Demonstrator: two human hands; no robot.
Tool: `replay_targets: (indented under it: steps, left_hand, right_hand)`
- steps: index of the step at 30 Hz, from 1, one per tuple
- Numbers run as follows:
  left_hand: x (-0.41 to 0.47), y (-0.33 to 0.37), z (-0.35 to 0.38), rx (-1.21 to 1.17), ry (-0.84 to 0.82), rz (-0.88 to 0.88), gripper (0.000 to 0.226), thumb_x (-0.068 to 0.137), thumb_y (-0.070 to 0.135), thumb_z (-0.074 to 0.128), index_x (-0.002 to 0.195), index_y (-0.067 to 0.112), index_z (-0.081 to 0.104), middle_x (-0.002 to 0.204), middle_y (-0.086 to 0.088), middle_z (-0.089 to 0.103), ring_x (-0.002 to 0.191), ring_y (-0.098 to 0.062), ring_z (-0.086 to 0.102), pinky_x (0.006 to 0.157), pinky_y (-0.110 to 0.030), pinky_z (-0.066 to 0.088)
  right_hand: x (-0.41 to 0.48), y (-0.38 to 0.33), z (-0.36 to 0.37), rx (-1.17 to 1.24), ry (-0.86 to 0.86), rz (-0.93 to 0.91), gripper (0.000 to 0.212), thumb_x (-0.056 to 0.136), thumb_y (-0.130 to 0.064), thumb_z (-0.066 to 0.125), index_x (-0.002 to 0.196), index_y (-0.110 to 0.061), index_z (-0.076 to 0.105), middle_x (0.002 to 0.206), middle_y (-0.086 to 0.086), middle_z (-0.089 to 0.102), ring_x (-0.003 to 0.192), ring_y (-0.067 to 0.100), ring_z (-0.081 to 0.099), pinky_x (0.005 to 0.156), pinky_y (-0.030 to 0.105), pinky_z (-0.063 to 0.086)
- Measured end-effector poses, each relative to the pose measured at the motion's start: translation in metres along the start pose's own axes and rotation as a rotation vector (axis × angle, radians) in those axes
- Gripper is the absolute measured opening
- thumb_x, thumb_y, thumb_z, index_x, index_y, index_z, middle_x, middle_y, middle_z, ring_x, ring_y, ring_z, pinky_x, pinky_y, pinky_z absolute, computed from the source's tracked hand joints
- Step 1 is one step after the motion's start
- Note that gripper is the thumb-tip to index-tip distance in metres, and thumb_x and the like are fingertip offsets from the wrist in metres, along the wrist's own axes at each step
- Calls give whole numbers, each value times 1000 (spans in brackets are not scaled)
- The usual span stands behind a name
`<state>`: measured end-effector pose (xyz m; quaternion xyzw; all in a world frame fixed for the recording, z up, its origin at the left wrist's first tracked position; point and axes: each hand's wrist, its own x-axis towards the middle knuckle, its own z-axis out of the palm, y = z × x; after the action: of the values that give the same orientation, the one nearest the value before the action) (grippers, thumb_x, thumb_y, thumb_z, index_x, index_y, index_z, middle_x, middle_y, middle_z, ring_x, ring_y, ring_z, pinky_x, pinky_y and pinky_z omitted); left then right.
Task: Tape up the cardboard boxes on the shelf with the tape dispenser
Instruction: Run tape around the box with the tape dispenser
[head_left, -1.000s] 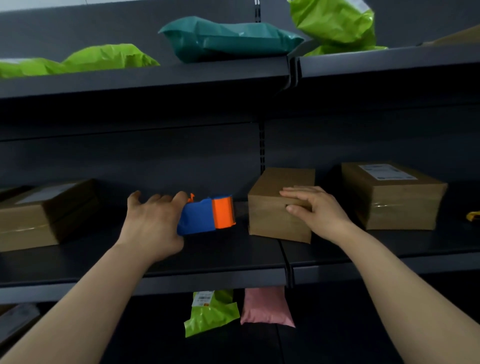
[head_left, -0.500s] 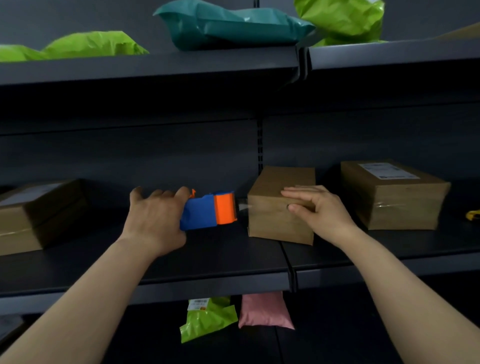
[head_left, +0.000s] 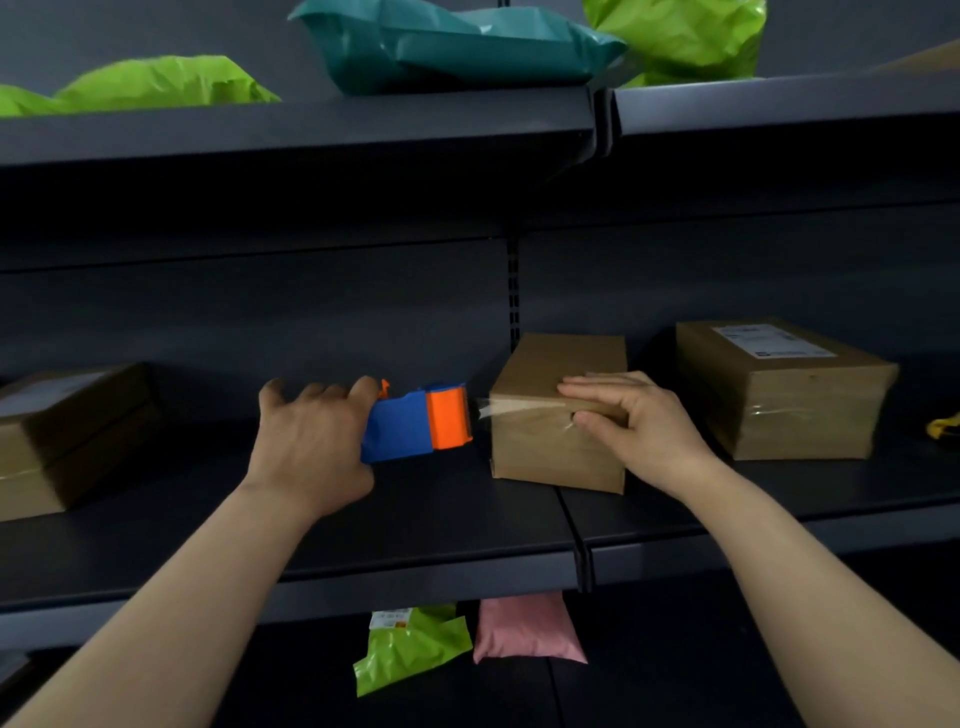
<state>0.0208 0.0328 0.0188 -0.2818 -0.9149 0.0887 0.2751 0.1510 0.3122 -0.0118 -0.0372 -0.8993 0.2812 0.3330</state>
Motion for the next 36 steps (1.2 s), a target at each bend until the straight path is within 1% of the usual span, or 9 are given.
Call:
replay_targets:
  steps: [9, 14, 20, 24, 25, 27, 28, 29, 36]
  left_hand:
    - [6, 5, 9, -30, 32, 0, 62, 67, 33, 70, 123, 25, 45, 97, 4, 63, 95, -20, 61, 101, -52, 36]
    - [12, 11, 14, -7, 65, -13, 62, 64, 30, 71, 122, 23, 47, 91, 3, 64, 90, -22, 62, 99, -54, 36]
    - [12, 11, 12, -44, 12, -13, 61, 66, 31, 69, 121, 25, 45, 95, 4, 62, 95, -20, 61, 100, -53, 36]
    - [-10, 3, -4, -31, -21, -43, 62, 66, 37, 67, 121, 31, 38, 97, 9, 59, 102, -16, 58, 104, -53, 32]
    - [-18, 0, -6, -16, 6, -42, 64, 61, 36, 69, 118, 30, 41, 92, 8, 60, 97, -18, 59, 102, -55, 33]
    - [-34, -4, -7, -22, 138, -17, 66, 43, 28, 74, 106, 22, 54, 72, 4, 59, 77, -26, 62, 92, -61, 41]
    - [-40, -5, -7, -25, 206, -2, 66, 36, 24, 75, 100, 18, 58, 66, 2, 57, 69, -29, 62, 86, -62, 43]
    - [-45, -5, -7, -27, 229, 0, 66, 34, 23, 75, 97, 17, 58, 63, 0, 56, 65, -30, 61, 84, -62, 43]
    - [-54, 1, -18, 1, 240, 1, 64, 34, 20, 76, 95, 14, 57, 66, -4, 59, 66, -31, 61, 84, -63, 43]
  right_hand:
    - [1, -2, -4, 10, -24, -5, 38, 88, -20, 69, 121, -39, 61, 124, -25, 57, 124, -5, 41, 114, 26, 29]
    - [1, 0, -7, 21, -68, -3, 51, 81, -16, 76, 118, -46, 57, 125, -27, 56, 125, -6, 40, 115, 26, 27]
    - [1, 0, -6, 11, -49, -10, 54, 79, -14, 78, 117, -47, 57, 124, -27, 56, 124, -5, 40, 115, 28, 28]
    - [1, -2, -5, 4, -42, -14, 51, 79, -20, 79, 115, -47, 57, 121, -30, 55, 124, -4, 41, 114, 27, 29]
    - [1, -2, -5, 2, -33, -13, 50, 79, -20, 79, 116, -47, 58, 120, -30, 55, 124, -4, 41, 114, 26, 29]
    - [1, -3, -3, -6, -19, -3, 50, 80, -18, 78, 117, -44, 59, 119, -31, 54, 122, -5, 40, 114, 23, 27]
    - [2, -4, -2, -12, -14, 4, 49, 80, -17, 78, 119, -42, 60, 119, -30, 53, 122, -5, 40, 113, 22, 26]
    - [1, -5, -2, -17, -14, 11, 49, 80, -17, 77, 120, -41, 61, 119, -30, 53, 123, -5, 39, 113, 21, 25]
    - [0, -10, -8, -7, -56, 37, 51, 78, -17, 79, 122, -37, 62, 120, -26, 53, 120, -6, 37, 110, 17, 22]
